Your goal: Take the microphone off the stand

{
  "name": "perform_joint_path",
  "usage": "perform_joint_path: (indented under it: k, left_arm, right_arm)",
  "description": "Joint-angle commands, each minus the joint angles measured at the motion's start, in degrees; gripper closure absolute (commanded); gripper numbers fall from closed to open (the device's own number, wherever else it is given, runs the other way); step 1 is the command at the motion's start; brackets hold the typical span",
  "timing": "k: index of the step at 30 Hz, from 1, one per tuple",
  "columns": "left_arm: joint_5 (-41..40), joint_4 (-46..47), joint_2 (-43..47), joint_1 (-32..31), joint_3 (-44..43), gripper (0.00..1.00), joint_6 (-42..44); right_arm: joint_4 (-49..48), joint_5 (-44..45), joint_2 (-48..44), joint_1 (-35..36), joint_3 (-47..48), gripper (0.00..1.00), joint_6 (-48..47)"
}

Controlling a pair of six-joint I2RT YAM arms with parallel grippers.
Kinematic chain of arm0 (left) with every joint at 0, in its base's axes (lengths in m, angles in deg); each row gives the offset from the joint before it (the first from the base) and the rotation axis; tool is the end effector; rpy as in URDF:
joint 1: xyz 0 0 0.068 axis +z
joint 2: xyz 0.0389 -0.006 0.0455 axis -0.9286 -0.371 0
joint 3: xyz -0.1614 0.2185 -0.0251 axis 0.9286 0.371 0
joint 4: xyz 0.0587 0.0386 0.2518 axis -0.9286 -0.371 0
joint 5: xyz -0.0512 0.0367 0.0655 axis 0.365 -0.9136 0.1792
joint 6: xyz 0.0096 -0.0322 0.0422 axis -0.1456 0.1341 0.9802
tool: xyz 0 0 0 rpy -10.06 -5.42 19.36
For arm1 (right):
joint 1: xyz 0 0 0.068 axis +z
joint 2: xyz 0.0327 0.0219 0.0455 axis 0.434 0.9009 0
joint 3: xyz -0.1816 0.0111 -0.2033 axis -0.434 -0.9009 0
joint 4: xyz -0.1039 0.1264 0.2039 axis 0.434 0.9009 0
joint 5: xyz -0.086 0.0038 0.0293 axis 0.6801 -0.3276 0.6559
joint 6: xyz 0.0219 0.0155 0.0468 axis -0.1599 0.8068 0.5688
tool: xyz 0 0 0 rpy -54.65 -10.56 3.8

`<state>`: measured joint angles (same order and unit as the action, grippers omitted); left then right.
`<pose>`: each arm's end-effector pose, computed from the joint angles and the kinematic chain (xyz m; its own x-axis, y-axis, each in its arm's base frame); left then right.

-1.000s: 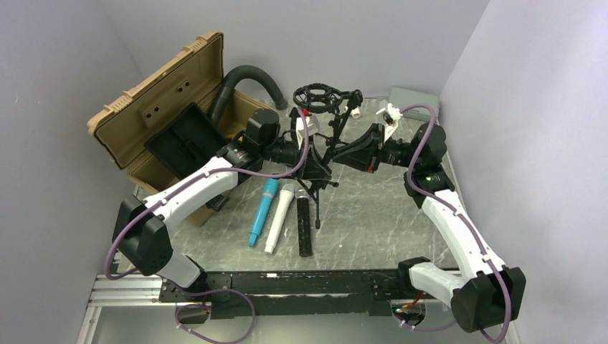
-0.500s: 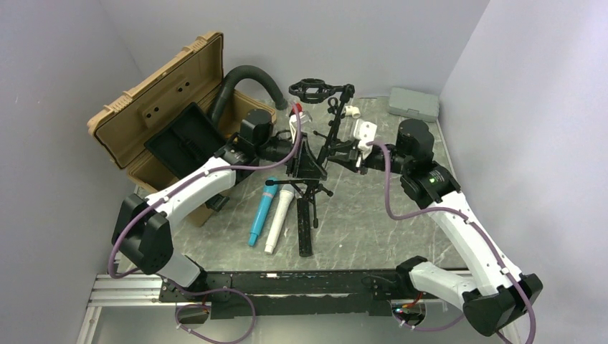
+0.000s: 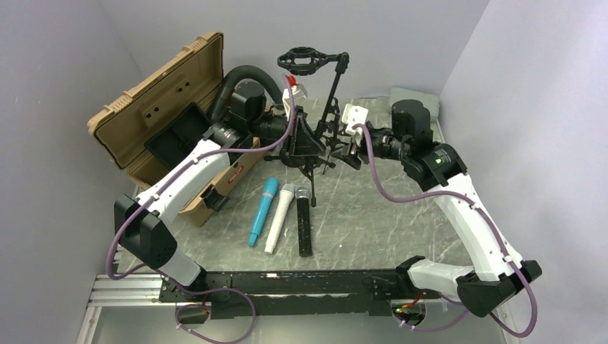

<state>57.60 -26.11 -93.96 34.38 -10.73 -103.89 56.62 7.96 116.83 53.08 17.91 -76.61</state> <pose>0.2738 -0.2216 0.4069 -0.4160 0.1142 -0.9022 0.9020 -0.0740 -0.4253 0.1984 0.1246 0.4275 0.1965 -0.4605 -0.8657 -0.8836 0.2996 -0.3599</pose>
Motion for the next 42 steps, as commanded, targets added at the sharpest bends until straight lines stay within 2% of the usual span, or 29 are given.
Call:
perform_joint_path:
  k: [1,7,11,16,21,30,39,42]
  left_arm:
    - [-3.32,-4.22,2.07,1.26,-6.08,1.00,8.75]
    - [-6.70,-8.72,1.90,1.24,-7.55,1.00,14.84]
    - [-8.42,-11.40,3.12,1.19,-6.01,1.00,20.48]
    - [-9.52,-10.42,4.86,1.24,-3.50,1.00,20.56]
    - [-8.70,-7.07,5.07,1.17,-0.60,1.00,17.66]
    - [-7.75,-3.27,4.29,0.63,-0.52,1.00,11.98]
    - [-7.62,-3.72,5.18,-0.57,-0.12,1.00,11.69]
    - [-7.35,-2.81,5.19,-0.68,0.30,1.00,11.06]
  right_arm:
    - [4.37,-2.19,0.85,-2.07,6.42,0.41,4.98]
    - [2.12,-16.97,2.11,-11.02,9.51,0.40,16.25]
    - [-1.55,-26.49,5.28,-12.94,9.24,0.39,23.53]
    - [-6.46,-34.50,7.61,-14.21,9.19,0.36,31.03]
    - [-10.23,-36.70,7.55,-14.25,9.80,0.33,35.87]
    - [-24.60,-39.97,10.11,-14.25,4.31,0.33,49.00]
    - [-29.71,-40.86,12.05,-14.28,2.42,0.34,51.94]
    - [-32.77,-41.65,12.38,-14.32,1.46,0.39,54.39]
